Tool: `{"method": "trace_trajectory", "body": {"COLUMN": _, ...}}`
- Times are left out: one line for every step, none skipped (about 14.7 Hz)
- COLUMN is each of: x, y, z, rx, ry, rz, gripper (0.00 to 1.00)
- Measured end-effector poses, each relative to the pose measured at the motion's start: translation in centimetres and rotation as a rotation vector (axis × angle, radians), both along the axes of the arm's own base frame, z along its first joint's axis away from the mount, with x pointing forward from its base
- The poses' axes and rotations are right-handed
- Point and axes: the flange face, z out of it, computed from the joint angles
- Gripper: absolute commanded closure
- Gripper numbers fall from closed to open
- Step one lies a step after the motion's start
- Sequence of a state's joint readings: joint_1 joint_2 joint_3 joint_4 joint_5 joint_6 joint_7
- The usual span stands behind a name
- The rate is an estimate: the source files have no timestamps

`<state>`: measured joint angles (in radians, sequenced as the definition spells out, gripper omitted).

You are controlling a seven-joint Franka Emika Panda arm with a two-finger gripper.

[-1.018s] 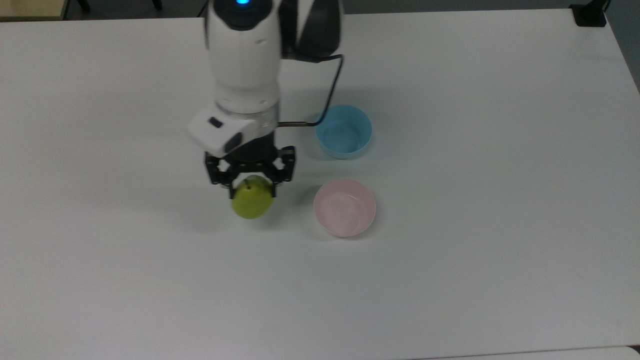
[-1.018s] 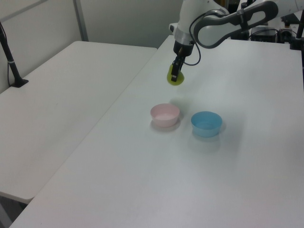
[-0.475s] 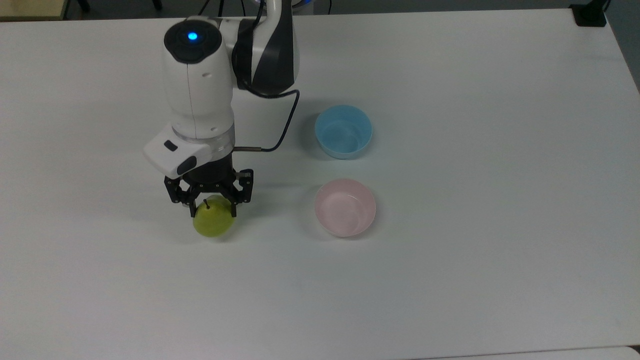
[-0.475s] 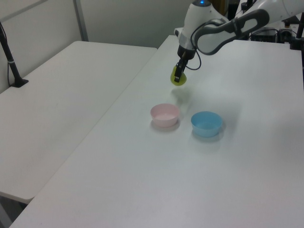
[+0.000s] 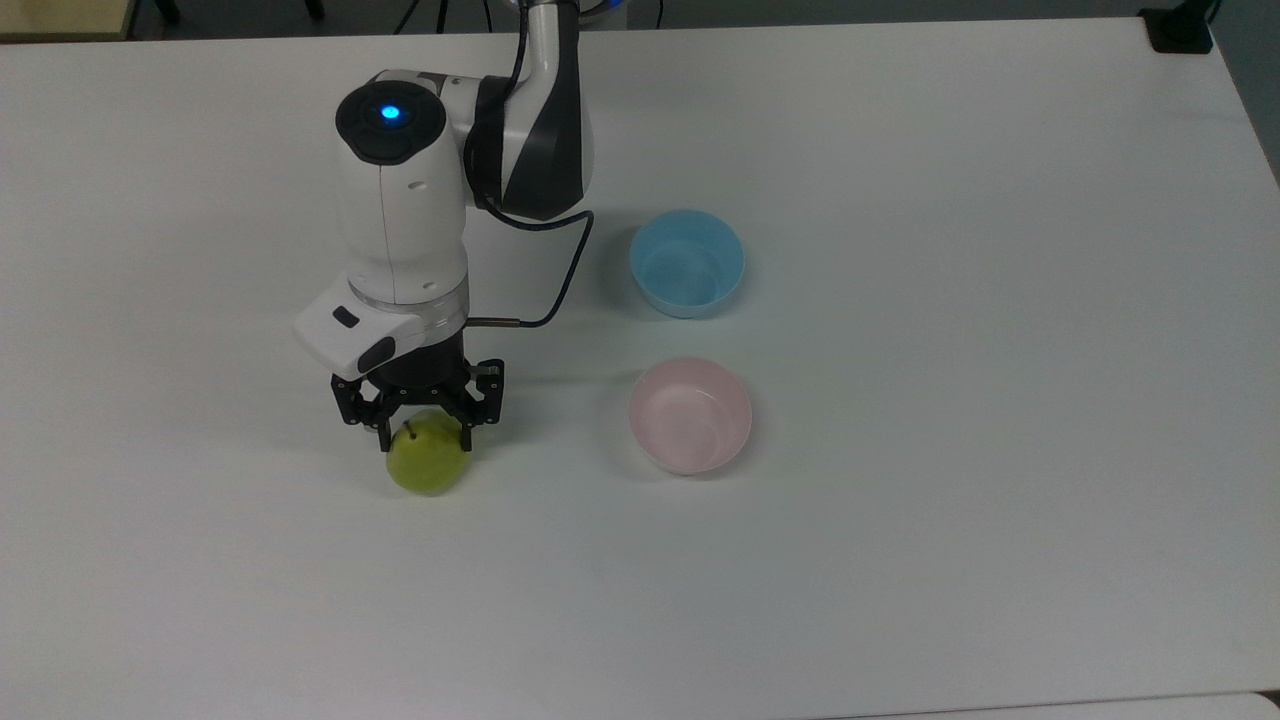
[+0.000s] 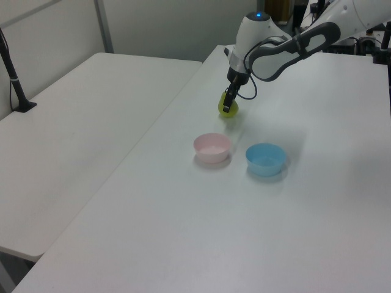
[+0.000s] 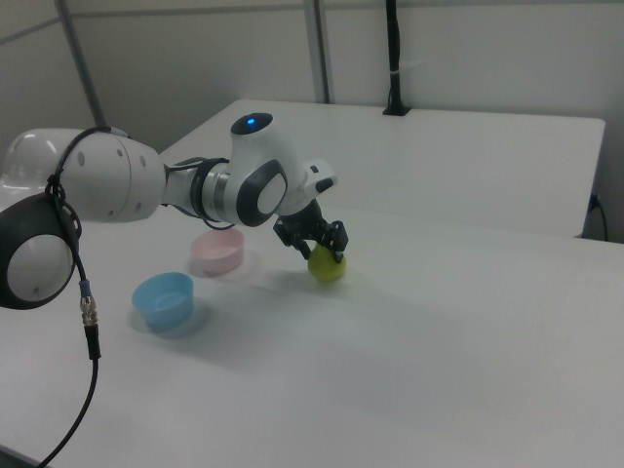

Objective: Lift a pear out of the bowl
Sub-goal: 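Open the gripper, release the pear, and raise the arm away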

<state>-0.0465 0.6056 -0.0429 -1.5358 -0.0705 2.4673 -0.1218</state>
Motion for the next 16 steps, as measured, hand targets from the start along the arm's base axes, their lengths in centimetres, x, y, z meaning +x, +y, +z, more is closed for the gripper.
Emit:
{"method": "trace_trajectory", "body": {"x": 0.0, "y": 0.0, "z": 0.0, "rx": 0.000, "ry": 0.000, "rz": 0.000, "gripper": 0.00}}
{"method": "trace_trajectory", "body": {"x": 0.0, "y": 0.0, "z": 0.0, "rx": -0.001, "ry": 0.000, "rz": 0.000, "gripper": 0.00}}
{"method": "trace_trajectory", "body": {"x": 0.0, "y": 0.0, "z": 0.1, "rx": -0.001, "ry": -0.001, "rz": 0.000, "gripper": 0.00}}
{"method": "trace_trajectory", "body": {"x": 0.0, "y": 0.0, "z": 0.3, "rx": -0.002, "ry": -0.004, "rz": 0.001, "gripper": 0.00}}
{"method": "trace_trajectory", "body": {"x": 0.0, "y": 0.0, "z": 0.9, "rx": -0.002, "ry": -0.012, "rz": 0.002, "gripper": 0.00}}
{"method": "trace_trajectory", "body": {"x": 0.0, "y": 0.1, "z": 1.8, "rx": -0.002, "ry": -0.025, "rz": 0.003, "gripper": 0.00}}
{"method": "trace_trajectory", "body": {"x": -0.3, "y": 0.4, "z": 3.8, "rx": -0.002, "ry": -0.031, "rz": 0.004, "gripper": 0.00}}
{"method": "trace_trajectory", "body": {"x": -0.7, "y": 0.6, "z": 5.2, "rx": 0.000, "ry": -0.014, "rz": 0.004, "gripper": 0.00}}
{"method": "trace_trajectory", "body": {"x": -1.4, "y": 1.0, "z": 7.1, "rx": 0.003, "ry": 0.014, "rz": 0.003, "gripper": 0.00}}
{"method": "trace_trajectory", "body": {"x": -2.1, "y": 1.4, "z": 9.0, "rx": 0.007, "ry": 0.035, "rz": 0.001, "gripper": 0.00}}
{"method": "trace_trajectory", "body": {"x": -3.0, "y": 2.2, "z": 11.2, "rx": 0.012, "ry": 0.056, "rz": 0.000, "gripper": 0.00}}
{"method": "trace_trajectory", "body": {"x": -4.0, "y": 3.2, "z": 13.3, "rx": 0.017, "ry": 0.081, "rz": -0.006, "gripper": 0.00}}
{"method": "trace_trajectory", "body": {"x": -5.2, "y": 4.3, "z": 15.3, "rx": 0.022, "ry": 0.109, "rz": -0.015, "gripper": 0.00}}
{"method": "trace_trajectory", "body": {"x": -6.3, "y": 5.3, "z": 17.1, "rx": 0.026, "ry": 0.133, "rz": -0.021, "gripper": 0.00}}
{"method": "trace_trajectory", "body": {"x": -7.5, "y": 6.3, "z": 18.9, "rx": 0.028, "ry": 0.154, "rz": -0.022, "gripper": 0.00}}
{"method": "trace_trajectory", "body": {"x": -8.7, "y": 7.1, "z": 20.4, "rx": 0.030, "ry": 0.175, "rz": -0.025, "gripper": 0.00}}
